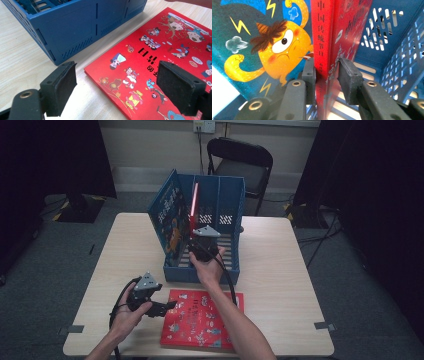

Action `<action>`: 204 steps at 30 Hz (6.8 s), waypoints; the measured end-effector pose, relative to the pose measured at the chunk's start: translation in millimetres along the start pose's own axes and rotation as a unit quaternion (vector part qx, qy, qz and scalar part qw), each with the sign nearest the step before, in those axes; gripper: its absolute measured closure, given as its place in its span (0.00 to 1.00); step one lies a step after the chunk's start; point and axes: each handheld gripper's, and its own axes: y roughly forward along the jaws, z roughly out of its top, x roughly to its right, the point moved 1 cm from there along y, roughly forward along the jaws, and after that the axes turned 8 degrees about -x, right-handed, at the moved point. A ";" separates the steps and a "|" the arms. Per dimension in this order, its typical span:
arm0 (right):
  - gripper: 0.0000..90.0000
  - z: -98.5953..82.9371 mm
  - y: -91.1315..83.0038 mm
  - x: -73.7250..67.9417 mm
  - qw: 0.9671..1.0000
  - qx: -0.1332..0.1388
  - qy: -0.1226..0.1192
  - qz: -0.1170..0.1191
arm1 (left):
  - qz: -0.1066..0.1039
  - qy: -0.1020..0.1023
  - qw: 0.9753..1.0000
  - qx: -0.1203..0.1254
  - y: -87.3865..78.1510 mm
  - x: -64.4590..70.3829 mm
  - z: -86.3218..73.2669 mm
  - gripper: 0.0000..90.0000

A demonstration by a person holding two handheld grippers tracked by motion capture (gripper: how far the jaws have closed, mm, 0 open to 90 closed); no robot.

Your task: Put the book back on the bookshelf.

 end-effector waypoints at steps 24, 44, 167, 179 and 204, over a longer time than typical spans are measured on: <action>0.53 0.4 -14.6 0.1 0.999 0.010 -0.021 0.026 | -0.005 -0.006 1.000 0.002 -0.2 -3.1 -0.3 0.18; 0.51 -28.3 -84.5 33.3 0.994 0.002 -0.041 0.098 | -0.010 -0.026 1.000 0.008 0.5 -4.7 1.2 0.18; 0.51 -157.9 -139.9 64.0 0.976 -0.131 -0.066 0.158 | -0.068 -0.040 0.996 -0.043 80.0 15.8 42.1 0.65; 0.53 -157.8 -119.2 54.0 0.965 -0.157 -0.087 0.190 | -0.068 -0.060 0.996 -0.008 65.4 11.6 40.2 0.65; 0.52 -162.6 -117.1 50.4 0.964 -0.164 -0.079 0.192 | -0.077 -0.039 0.995 -0.059 7.0 6.9 -44.4 0.69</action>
